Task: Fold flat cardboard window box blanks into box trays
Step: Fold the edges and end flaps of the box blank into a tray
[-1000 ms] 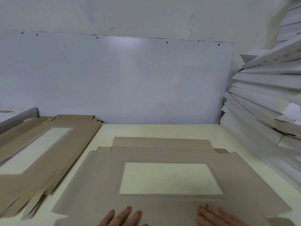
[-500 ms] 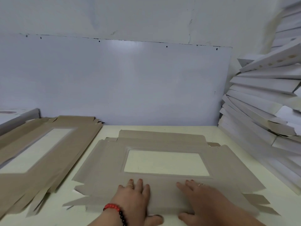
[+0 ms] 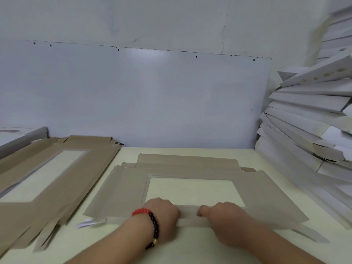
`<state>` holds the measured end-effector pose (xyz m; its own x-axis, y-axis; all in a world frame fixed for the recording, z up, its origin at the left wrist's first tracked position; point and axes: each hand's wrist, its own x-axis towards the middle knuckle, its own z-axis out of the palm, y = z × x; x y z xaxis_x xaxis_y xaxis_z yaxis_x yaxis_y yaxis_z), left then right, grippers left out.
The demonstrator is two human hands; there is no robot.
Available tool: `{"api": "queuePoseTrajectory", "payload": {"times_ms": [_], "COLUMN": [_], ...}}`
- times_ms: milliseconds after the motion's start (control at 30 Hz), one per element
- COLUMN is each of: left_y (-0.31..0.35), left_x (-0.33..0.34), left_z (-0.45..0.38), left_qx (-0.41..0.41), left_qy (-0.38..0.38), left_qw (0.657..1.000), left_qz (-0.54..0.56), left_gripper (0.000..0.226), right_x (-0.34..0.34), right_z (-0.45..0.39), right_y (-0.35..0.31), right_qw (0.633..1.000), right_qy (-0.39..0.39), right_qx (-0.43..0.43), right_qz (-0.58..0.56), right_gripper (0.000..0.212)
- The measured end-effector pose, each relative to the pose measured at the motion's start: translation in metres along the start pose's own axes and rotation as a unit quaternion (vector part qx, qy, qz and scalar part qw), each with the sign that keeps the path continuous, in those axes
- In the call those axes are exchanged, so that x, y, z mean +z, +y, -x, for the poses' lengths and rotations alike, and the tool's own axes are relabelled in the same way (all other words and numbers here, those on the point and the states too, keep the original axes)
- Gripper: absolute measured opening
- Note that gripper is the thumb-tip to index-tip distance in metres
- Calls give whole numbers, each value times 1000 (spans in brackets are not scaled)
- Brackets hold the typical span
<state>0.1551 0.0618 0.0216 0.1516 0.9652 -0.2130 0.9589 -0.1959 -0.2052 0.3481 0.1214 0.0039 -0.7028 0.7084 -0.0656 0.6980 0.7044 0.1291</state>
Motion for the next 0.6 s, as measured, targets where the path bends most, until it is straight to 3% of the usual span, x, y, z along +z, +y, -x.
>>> {"api": "queuePoseTrajectory", "payload": {"times_ms": [133,267,400,600], "left_y": [-29,-33,-29,-12], "left_x": [-12,-14,-6,26], "left_z": [-4,-18,-30,-48], "left_qx": [-2,-18,-53,-76], "left_qy": [-78,-83,-18,162], "left_qw": [978,972,986,982], "left_qz": [193,219,157,65], "left_gripper": [31,37,38,29], "right_x": [-18,-13,4,24], "right_z": [-4,-14,-30,-48], "right_y": [29,35,25,9], "right_qw": [990,985,997,980], "right_qy": [-79,-92,13,184], "right_qx": [38,80,75,76], "right_qz": [-114,-125,-32,-14], "right_gripper": [46,62,61,36]}}
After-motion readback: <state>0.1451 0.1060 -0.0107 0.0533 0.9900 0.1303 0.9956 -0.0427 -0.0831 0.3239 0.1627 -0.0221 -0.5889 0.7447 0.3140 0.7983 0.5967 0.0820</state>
